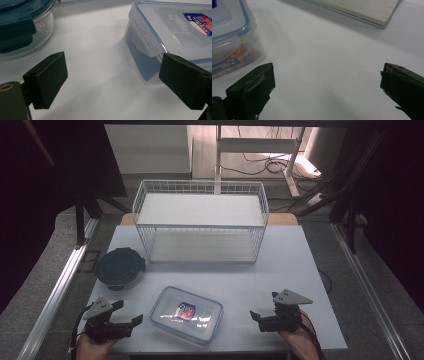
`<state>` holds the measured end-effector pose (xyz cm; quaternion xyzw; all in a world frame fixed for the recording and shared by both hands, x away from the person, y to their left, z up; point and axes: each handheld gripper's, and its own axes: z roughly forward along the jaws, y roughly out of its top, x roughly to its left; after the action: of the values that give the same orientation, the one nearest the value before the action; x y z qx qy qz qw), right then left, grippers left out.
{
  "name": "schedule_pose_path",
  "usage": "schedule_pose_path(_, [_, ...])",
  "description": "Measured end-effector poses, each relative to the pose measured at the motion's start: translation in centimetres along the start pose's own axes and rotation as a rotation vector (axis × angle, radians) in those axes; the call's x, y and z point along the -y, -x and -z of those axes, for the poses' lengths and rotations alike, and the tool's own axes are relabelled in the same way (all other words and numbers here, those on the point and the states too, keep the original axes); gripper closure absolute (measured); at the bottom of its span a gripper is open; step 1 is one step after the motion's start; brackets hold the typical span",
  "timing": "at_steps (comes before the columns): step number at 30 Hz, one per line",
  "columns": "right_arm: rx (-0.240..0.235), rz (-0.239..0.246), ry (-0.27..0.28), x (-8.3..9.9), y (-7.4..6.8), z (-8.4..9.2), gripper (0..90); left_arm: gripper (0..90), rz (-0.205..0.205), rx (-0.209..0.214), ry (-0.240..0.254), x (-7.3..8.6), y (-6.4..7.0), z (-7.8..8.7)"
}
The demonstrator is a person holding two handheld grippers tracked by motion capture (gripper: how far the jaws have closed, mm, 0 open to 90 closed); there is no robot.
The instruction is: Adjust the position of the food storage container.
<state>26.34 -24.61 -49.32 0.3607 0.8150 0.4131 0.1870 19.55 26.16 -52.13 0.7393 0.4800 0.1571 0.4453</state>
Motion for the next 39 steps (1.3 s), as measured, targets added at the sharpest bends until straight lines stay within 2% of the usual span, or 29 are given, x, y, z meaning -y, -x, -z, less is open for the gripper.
schedule_pose_path(3, [0.002, -0.001, 0.002, -0.2, -0.5, -0.2, 0.0, 9.8, -0.013, -0.001, -0.018, 0.0, 0.2, -0.3])
schedule_pose_path(4, [-0.014, 0.003, -0.006, -0.3, -1.2, -0.4, 0.0, 9.9, -0.023, -0.001, -0.028, 0.0, 0.3, -0.4])
schedule_pose_path(5, [-0.014, 0.003, -0.006, -0.3, -1.2, -0.4, 0.0, 9.9, -0.033, 0.0, -0.037, -0.1, 0.5, -0.5])
schedule_pose_path(7, [-0.036, 0.021, -0.023, -0.3, -2.1, -0.9, 0.0, 10.1, -0.051, 0.006, -0.054, -0.1, 0.8, -0.8])
schedule_pose_path(8, [-0.055, 0.038, -0.044, -0.3, -3.1, -1.4, 0.0, 11.1, -0.058, 0.009, -0.063, -0.1, 1.0, -1.0])
schedule_pose_path(10, [-0.065, 0.046, -0.052, -0.3, -3.5, -1.6, 0.0, 12.3, -0.071, -0.003, -0.078, -0.2, 1.2, -1.1])
schedule_pose_path(13, [-0.097, 0.075, -0.072, -0.4, -4.8, -2.0, 0.0, 12.9, -0.058, 0.009, -0.085, -0.1, 1.1, -1.2])
schedule_pose_path(14, [-0.123, 0.084, -0.073, -0.4, -5.5, -2.2, 0.0, 13.8, -0.051, 0.019, -0.086, -0.1, 1.1, -1.2])
schedule_pose_path(20, [-0.186, 0.112, -0.084, -0.5, -7.1, -2.5, 0.0, 18.1, -0.063, 0.031, -0.099, -0.1, 1.2, -1.1])
schedule_pose_path(25, [-0.257, 0.134, -0.101, -0.5, -8.4, -2.6, 1.2, 29.9, -0.076, 0.091, -0.122, 0.0, 1.3, -1.0])
schedule_pose_path(26, [-0.26, 0.137, -0.107, -0.5, -8.5, -2.6, 4.3, 32.6, -0.085, 0.1, -0.129, 0.0, 1.4, -0.9])
schedule_pose_path(28, [-0.267, 0.146, -0.117, -0.6, -9.0, -2.5, 16.8, 41.1, -0.088, 0.119, -0.138, 0.0, 1.5, -0.9])
schedule_pose_path(30, [-0.285, 0.144, -0.127, -0.7, -9.3, -2.2, 34.6, 50.3, -0.085, 0.147, -0.145, -0.1, 1.6, -1.0])
schedule_pose_path(32, [-0.329, 0.16, -0.153, -0.8, -9.7, -2.1, 51.2, 61.2, -0.092, 0.164, -0.148, -0.1, 1.7, -1.1])
schedule_pose_path(34, [-0.357, 0.202, -0.182, -0.8, -10.1, -2.0, 64.7, 70.8, -0.094, 0.185, -0.154, -0.2, 1.8, -1.2])
schedule_pose_path(36, [-0.384, 0.222, -0.197, -0.8, -10.5, -2.1, 76.2, 79.1, -0.099, 0.215, -0.168, -0.2, 1.9, -1.4])
schedule_pose_path(37, [-0.421, 0.234, -0.197, -0.8, -10.8, -2.0, 83.3, 87.5, -0.097, 0.217, -0.179, -0.2, 1.9, -1.6])
schedule_pose_path(38, [-0.421, 0.234, -0.197, -0.8, -10.8, -2.0, 86.8, 87.5, -0.101, 0.214, -0.192, -0.2, 2.0, -1.8])
schedule_pose_path(39, [-0.445, 0.246, -0.192, -0.9, -11.2, -2.0, 89.7, 90.0, -0.109, 0.207, -0.207, -0.3, 2.0, -2.1])
